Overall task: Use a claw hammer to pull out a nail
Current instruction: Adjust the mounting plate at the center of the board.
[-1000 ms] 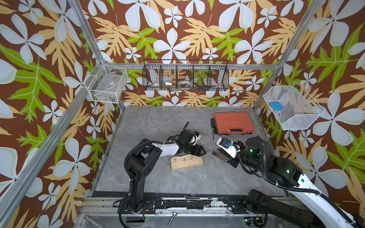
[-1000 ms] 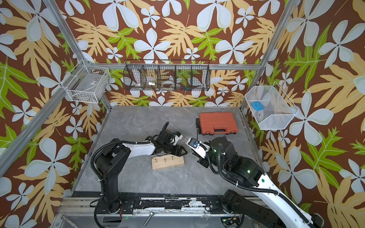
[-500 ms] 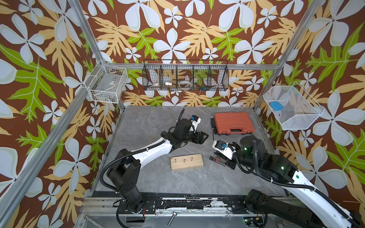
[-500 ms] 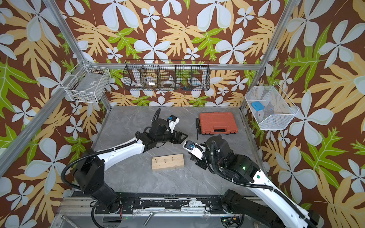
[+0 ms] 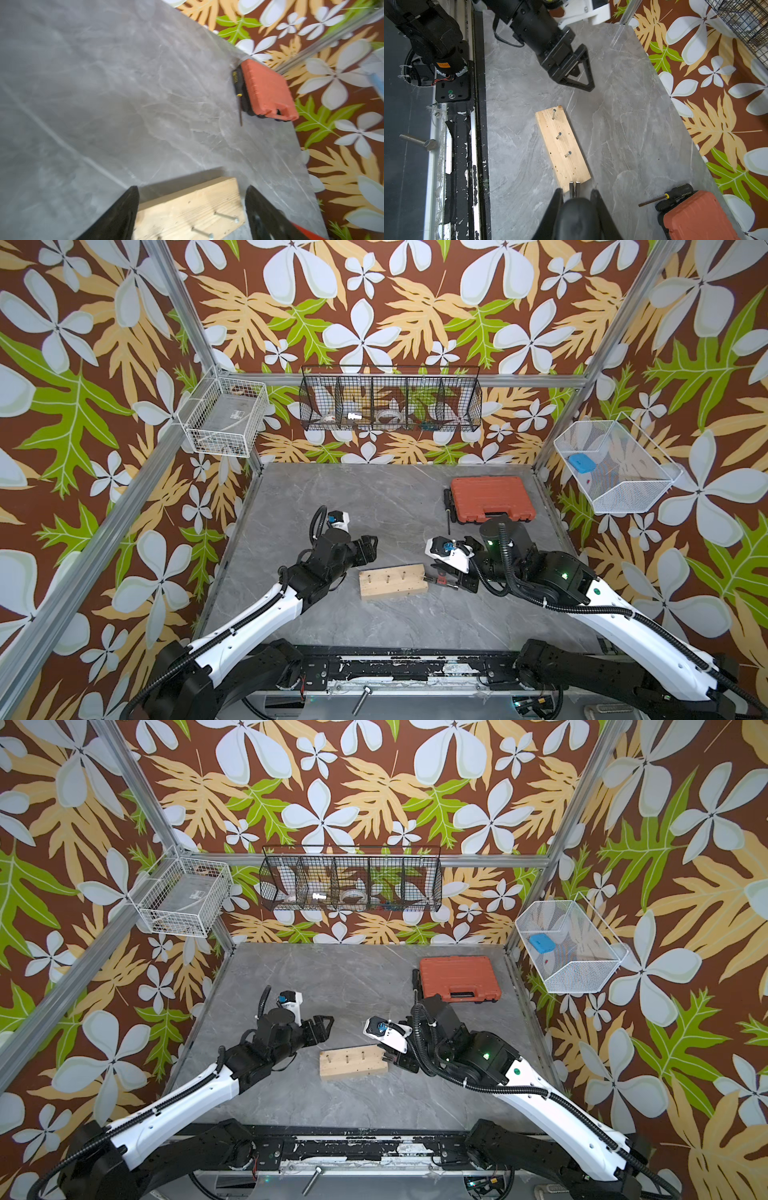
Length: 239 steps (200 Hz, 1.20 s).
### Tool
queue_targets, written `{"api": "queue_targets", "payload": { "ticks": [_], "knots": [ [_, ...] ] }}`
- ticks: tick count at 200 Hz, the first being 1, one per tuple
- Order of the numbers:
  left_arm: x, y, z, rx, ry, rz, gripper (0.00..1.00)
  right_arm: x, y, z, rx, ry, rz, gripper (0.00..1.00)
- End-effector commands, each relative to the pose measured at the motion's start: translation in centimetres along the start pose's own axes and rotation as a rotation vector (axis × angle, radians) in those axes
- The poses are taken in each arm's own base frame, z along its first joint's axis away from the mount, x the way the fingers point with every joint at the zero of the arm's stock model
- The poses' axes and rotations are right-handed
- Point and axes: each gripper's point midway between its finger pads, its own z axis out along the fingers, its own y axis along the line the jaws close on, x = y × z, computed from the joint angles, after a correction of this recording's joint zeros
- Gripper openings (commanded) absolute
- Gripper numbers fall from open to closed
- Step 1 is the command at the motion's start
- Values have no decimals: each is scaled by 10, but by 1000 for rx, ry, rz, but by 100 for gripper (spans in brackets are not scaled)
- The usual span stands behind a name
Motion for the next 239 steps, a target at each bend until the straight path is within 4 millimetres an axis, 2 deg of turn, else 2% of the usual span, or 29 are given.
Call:
{"api": "queue_targets", "payload": {
  "ticks": [1, 22, 46, 75, 95, 121, 155, 211, 239],
  "knots": [
    [19, 36, -2, -103, 19, -96, 85, -21, -7, -3, 23, -77, -43, 0],
    [35, 56, -3, -129, 37, -146, 86, -20, -7, -3, 23, -74, -39, 0],
    [51, 66, -1, -117, 69, -196, 86, -20, -7, -4, 26, -75, -31, 0],
    [69, 67, 11, -79, 125, -231, 86, -20, -8, -5, 32, -78, -25, 0],
    [72, 61, 18, -51, 147, -229, 86, -22, -9, -6, 36, -82, -25, 0],
    [73, 64, 26, -76, 154, -224, 87, -22, -9, -6, 35, -78, -27, 0],
    [75, 59, 35, -43, 165, -248, 87, -19, -7, -2, 26, -73, -15, 0],
    [82, 32, 48, 75, 247, -281, 85, -18, -7, 3, 22, -62, -9, 0],
    [80, 21, 52, 114, 258, -299, 85, -16, -7, 5, 16, -55, -3, 0]
  ]
}}
